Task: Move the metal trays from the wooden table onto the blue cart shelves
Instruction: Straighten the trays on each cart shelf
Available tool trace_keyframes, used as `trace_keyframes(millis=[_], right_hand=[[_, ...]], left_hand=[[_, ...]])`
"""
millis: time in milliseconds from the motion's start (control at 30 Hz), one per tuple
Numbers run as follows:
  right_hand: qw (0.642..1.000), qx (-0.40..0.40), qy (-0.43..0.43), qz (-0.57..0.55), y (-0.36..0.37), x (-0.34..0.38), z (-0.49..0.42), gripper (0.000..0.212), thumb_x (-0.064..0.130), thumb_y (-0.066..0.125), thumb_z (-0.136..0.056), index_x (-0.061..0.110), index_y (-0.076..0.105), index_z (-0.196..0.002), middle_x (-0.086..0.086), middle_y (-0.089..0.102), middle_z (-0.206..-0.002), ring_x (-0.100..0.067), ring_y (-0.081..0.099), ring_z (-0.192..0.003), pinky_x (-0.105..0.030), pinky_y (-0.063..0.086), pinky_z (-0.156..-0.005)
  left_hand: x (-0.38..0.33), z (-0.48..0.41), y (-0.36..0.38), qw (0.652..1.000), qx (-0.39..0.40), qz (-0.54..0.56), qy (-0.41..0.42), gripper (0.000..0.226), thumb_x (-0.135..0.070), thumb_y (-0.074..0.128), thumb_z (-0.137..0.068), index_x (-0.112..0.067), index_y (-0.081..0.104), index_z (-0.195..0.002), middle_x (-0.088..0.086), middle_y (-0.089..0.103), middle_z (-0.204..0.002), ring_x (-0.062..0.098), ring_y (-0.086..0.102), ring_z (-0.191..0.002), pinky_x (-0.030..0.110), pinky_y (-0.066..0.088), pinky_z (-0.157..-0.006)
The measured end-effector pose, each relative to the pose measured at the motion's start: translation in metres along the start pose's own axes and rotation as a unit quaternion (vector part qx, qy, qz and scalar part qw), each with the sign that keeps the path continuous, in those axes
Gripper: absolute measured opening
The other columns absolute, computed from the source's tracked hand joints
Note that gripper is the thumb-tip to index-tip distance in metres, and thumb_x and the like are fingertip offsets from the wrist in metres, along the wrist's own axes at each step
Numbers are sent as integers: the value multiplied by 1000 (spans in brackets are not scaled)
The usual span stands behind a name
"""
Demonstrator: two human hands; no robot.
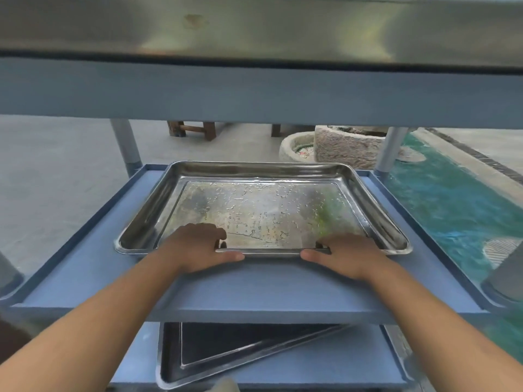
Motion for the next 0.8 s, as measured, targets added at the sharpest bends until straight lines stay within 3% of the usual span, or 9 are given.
trace_keyframes(millis=[133, 200, 300, 367, 467, 600, 700, 800], right_hand=[[999, 34, 2, -10, 1, -1, -3, 82, 101, 11, -56, 31, 50, -72, 10, 54, -75, -10, 52, -71, -31, 40, -64], [998, 60, -12, 5, -1, -3, -7, 82, 102, 9, -54, 33, 49, -73, 11, 52, -81, -17, 55, -79, -36, 43, -73], [996, 81, -18, 30, -2, -10, -10, 85, 101, 8, -58, 45, 54, -103, 5, 53, -113, -24, 55, -107, -49, 39, -98], [996, 85, -14, 27, 2, -16, -10, 88, 100, 10, -61, 47, 50, -118, 3, 49, -130, -26, 49, -121, -53, 35, -103], [995, 96, 14, -14, 7, -23, -10, 89, 101, 19, -61, 46, 47, -126, 2, 40, -146, -25, 41, -132, -51, 37, -103], [994, 99, 20, -39, 7, -19, -8, 99, 103, 18, -56, 39, 56, -121, 10, 58, -123, -16, 55, -110, -36, 43, -84], [994, 100, 19, -41, 3, -14, -2, 103, 102, 17, -59, 33, 57, -125, 12, 60, -118, -16, 56, -107, -38, 45, -89], [993, 111, 10, -46, 0, -7, 6, 107, 101, 17, -60, 21, 59, -118, 3, 66, -104, -17, 61, -94, -39, 48, -87]], left_hand=[[2, -5, 0, 1000, 7, 8, 18, 85, -100, 20, -60, -36, 55, -102, -15, 56, -90, 12, 55, -81, 32, 41, -68], [7, -2, 1, 1000, 22, 8, 16, 90, -100, 19, -60, -36, 54, -114, -16, 55, -95, 13, 55, -85, 32, 38, -69], [31, 6, 2, 999, 41, 7, -2, 95, -102, 15, -57, -38, 53, -115, -15, 58, -105, 12, 57, -93, 34, 43, -76], [44, 9, 2, 999, 44, 15, -16, 97, -103, 14, -55, -40, 52, -117, -13, 58, -110, 12, 58, -97, 38, 47, -84], [51, 9, 6, 998, 45, 14, -49, 109, -105, 18, -53, -41, 38, -138, -9, 56, -130, 19, 56, -117, 41, 45, -95], [52, 13, 4, 997, 13, 11, -78, 115, -106, 18, -48, -41, 31, -142, -2, 62, -129, 25, 58, -118, 40, 46, -91], [48, 18, 3, 997, 12, 10, -75, 115, -106, 16, -48, -40, 32, -142, -1, 64, -125, 27, 60, -114, 41, 48, -91], [43, 26, 1, 997, 7, 9, -71, 114, -105, 16, -50, -39, 34, -141, 0, 65, -123, 27, 61, -112, 39, 48, -87]])
Point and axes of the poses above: each hand's wrist, its own z-axis away from the middle knuckle, its own y-axis out of the palm, x = y × z, the point moved 7 cm from there along -z, towards the middle knuckle
